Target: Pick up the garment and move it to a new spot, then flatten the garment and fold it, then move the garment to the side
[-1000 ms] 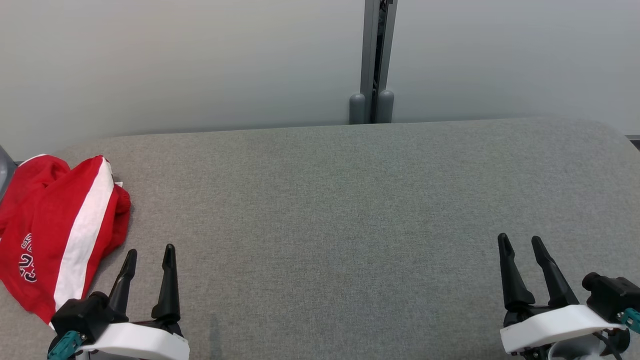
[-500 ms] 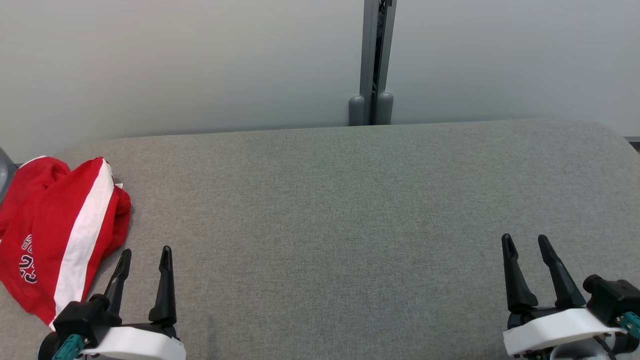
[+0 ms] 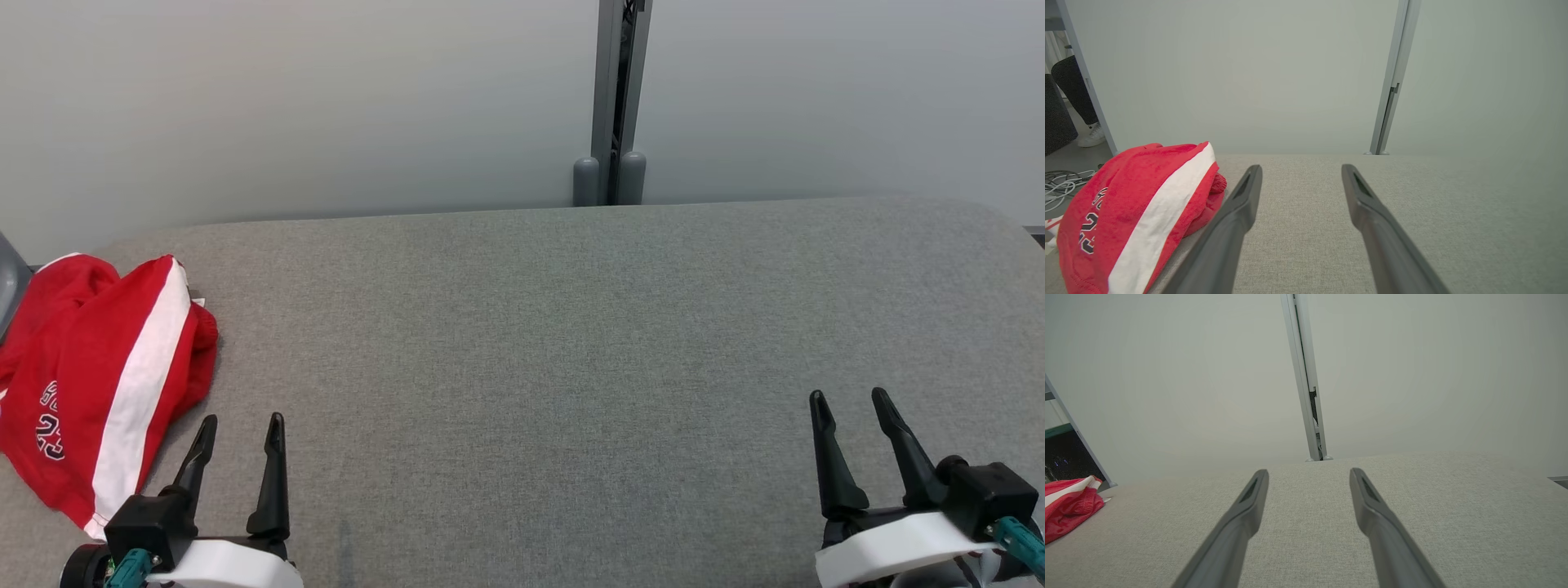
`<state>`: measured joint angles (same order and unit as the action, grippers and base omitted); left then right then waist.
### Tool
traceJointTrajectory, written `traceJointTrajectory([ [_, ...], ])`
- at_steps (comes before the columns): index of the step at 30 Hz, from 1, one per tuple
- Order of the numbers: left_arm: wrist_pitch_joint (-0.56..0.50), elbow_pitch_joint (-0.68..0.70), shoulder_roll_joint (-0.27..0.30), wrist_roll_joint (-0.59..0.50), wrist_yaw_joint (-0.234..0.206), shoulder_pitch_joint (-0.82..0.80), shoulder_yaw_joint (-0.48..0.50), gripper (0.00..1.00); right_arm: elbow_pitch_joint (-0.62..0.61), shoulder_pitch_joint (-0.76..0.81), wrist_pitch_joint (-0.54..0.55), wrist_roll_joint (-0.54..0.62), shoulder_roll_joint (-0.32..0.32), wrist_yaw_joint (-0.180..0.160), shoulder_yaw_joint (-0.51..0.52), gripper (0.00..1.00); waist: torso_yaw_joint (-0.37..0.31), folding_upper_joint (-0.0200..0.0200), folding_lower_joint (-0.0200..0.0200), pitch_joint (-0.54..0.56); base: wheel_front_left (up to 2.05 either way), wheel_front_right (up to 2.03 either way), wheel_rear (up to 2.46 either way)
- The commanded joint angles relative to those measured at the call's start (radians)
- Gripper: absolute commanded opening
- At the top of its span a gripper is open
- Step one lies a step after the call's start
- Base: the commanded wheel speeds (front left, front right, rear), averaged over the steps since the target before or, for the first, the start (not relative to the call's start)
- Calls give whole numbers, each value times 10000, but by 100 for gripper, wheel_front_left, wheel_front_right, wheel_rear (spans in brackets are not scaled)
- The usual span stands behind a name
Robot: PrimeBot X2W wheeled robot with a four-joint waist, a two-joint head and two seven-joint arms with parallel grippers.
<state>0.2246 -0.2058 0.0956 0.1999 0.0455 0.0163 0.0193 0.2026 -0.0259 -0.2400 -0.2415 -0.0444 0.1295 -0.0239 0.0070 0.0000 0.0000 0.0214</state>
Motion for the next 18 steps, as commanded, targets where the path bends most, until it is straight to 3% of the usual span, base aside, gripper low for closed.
traceJointTrajectory([
  [1,-59,126,82,-278,-108,99,-6,100,-4,57,-129,250,-97,20,-23,100,13,0,0,3,0,0,0],
  [18,-788,1064,74,-540,-405,400,-94,100,170,18,-280,542,-101,22,-23,100,64,0,0,94,0,0,0],
])
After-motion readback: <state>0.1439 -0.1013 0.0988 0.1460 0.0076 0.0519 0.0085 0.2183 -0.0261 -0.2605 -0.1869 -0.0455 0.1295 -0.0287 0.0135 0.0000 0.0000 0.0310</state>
